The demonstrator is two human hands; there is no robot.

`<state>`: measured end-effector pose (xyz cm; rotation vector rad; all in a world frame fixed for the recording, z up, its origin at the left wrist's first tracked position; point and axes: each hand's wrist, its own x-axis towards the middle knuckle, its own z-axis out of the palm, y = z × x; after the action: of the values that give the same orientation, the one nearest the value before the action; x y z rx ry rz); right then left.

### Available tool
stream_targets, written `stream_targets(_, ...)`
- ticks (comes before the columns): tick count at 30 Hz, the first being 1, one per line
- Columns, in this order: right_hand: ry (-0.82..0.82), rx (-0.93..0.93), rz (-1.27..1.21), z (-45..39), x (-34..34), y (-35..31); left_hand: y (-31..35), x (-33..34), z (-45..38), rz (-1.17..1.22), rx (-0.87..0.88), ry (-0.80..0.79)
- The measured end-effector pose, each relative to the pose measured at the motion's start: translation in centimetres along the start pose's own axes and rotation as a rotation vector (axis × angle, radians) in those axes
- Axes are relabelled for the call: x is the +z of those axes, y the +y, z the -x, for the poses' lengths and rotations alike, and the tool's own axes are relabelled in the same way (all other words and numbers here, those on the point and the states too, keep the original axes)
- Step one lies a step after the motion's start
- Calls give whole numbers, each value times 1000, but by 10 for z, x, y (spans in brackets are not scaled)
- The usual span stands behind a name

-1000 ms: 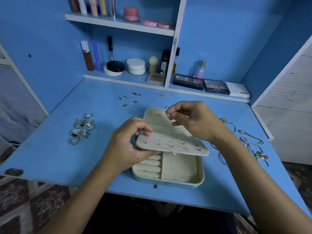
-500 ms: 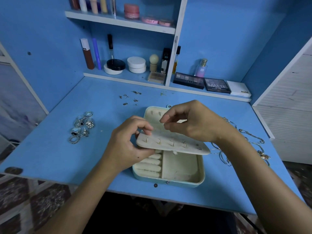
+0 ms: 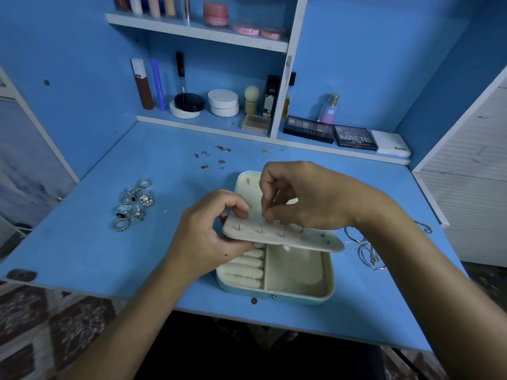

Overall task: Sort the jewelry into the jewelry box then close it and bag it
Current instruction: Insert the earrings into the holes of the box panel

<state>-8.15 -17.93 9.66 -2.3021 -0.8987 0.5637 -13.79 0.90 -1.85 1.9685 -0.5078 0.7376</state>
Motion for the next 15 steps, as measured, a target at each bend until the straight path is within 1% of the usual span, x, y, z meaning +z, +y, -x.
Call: stream_targets(15, -17, -5, 107, -1, 0, -7, 2, -1, -1, 4, -26, -15)
